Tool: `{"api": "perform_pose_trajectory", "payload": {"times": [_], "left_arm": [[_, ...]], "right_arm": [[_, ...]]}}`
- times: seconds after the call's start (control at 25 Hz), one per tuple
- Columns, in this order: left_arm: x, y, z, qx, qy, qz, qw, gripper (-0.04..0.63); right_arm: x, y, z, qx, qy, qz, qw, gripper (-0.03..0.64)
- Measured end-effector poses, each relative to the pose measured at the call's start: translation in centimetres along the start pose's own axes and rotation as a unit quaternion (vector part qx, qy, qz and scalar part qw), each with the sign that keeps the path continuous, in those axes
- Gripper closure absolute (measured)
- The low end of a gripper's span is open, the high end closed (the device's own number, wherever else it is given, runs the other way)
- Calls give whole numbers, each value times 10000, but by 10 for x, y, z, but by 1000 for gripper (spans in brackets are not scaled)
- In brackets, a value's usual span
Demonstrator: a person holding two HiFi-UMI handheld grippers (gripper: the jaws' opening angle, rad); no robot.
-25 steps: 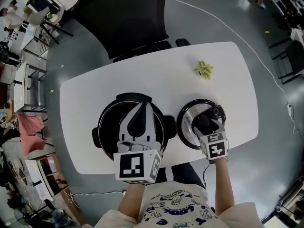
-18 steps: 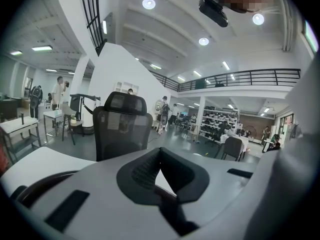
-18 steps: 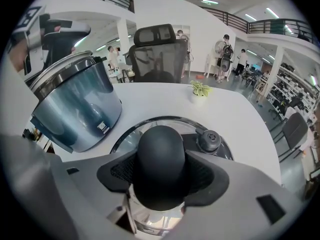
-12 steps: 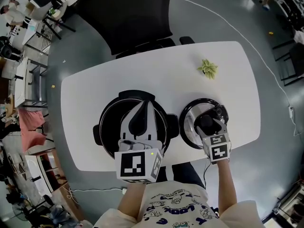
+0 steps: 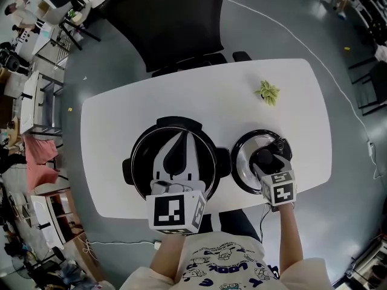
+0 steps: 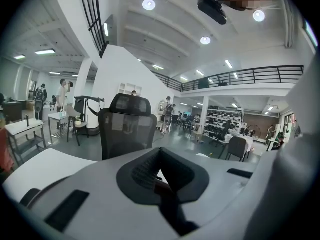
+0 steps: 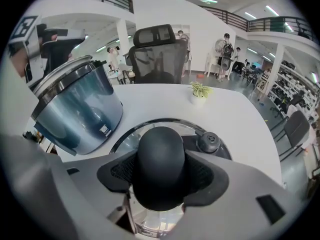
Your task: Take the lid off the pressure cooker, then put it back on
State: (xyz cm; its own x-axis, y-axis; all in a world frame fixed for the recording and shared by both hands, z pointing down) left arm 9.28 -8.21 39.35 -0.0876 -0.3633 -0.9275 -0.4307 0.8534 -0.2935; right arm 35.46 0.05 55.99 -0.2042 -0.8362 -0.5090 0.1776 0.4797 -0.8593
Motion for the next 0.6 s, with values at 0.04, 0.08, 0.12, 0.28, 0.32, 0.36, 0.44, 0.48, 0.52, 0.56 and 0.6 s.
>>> {"api": "perform_pose_trajectory", "payload": {"times": [0.04,0.08,0.12,0.28,0.32,0.36,0.44,0.48,0.52,0.56,0.6], "left_arm": [[1,1,-1,12,7,13,10000,581],[2,2,-1,23,15,27,10000,581],[3,3,-2,32,21,43,10000,581],[5,8,-5,44,55,120,9999,581],[6,9,-5,45,60,135,9999,581],[7,11,-5,42,62,147,9999,581],[10,14,-6,17,71,191,9998,581],[12,17,-6,1,78,221,9997,581],[14,19,-6,-14,86,253,9996,581],[17,21,-6,-26,95,284,9995,581],[19,23,-6,-39,105,315,9994,581]], "right_arm": [[1,2,2,40,-71,18,10000,322],[2,6,3,75,-143,44,9999,322],[4,10,4,96,-204,74,9997,322],[13,30,6,34,-208,238,9995,322],[16,37,7,18,-198,287,9994,322],[20,44,8,9,-208,334,9992,322],[28,62,9,8,-253,421,9988,322],[32,72,10,7,-269,461,9986,322],[37,81,12,-3,-280,501,9984,322],[41,91,13,-23,-291,543,9981,322],[46,99,14,-48,-308,588,9978,322]]}}
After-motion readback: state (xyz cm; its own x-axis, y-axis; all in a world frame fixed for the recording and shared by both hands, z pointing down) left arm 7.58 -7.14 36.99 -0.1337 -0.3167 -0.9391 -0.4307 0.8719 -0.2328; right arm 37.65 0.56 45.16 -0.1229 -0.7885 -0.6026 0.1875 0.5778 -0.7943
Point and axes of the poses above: the fingertips, and each gripper's own axes: y backward along the fingers, z to its right, x out of its top, the point moved 9 cm from there along y, backward along the fingers, and after that the axes turned 4 degrees about y, right-handed, at the moved point
